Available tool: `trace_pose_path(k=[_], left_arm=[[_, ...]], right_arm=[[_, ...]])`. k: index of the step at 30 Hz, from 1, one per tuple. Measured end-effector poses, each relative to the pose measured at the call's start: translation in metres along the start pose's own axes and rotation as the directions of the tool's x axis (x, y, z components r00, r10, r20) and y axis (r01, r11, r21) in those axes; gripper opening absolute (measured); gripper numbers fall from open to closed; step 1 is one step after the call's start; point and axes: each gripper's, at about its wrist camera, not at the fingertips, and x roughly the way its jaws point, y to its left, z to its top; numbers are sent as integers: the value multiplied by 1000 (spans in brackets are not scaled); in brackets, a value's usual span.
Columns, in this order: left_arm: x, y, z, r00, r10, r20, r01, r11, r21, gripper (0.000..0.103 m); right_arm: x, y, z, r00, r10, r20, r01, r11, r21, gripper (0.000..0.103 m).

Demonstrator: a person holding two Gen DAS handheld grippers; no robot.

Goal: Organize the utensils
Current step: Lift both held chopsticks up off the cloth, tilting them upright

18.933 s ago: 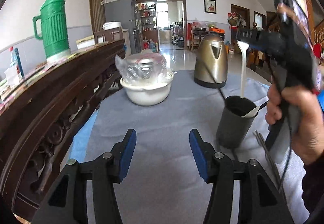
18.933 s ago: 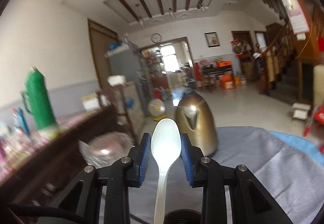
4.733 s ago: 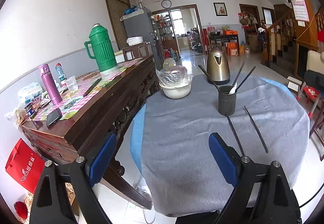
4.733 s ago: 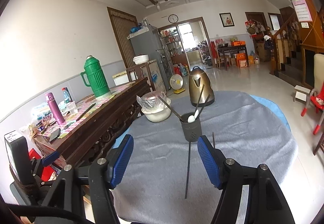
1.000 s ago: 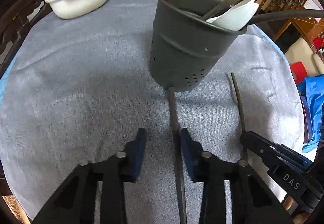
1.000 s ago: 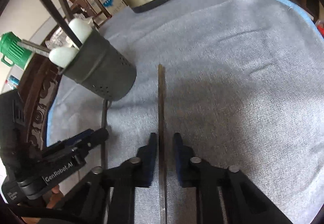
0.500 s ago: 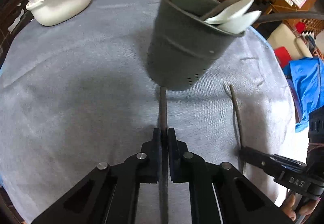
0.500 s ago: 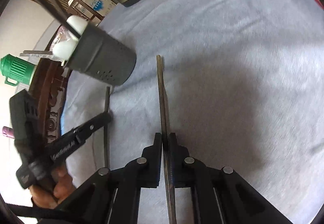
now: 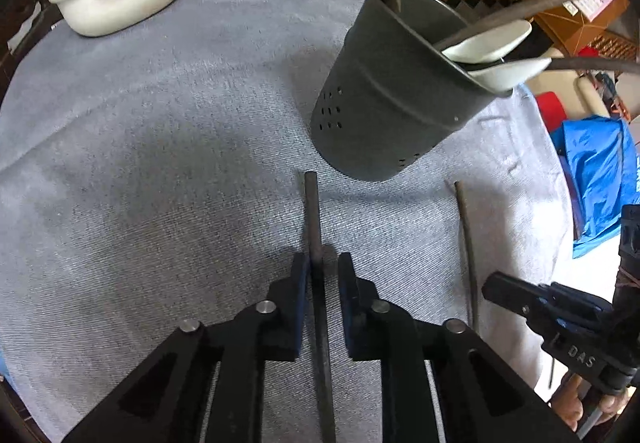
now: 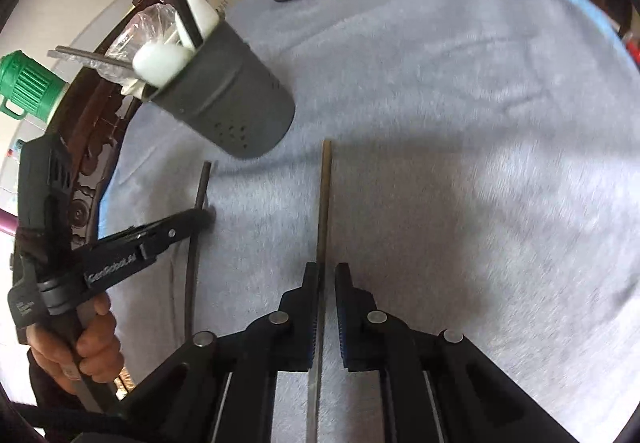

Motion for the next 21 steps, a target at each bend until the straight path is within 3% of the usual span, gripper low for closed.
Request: trace_pose_path(k=[21], left_arm=[[7,-26,36,999,42,19,-42,999,10,23]], right_arm=[[34,19,45,996,-88,-8,88,996,-8,11]])
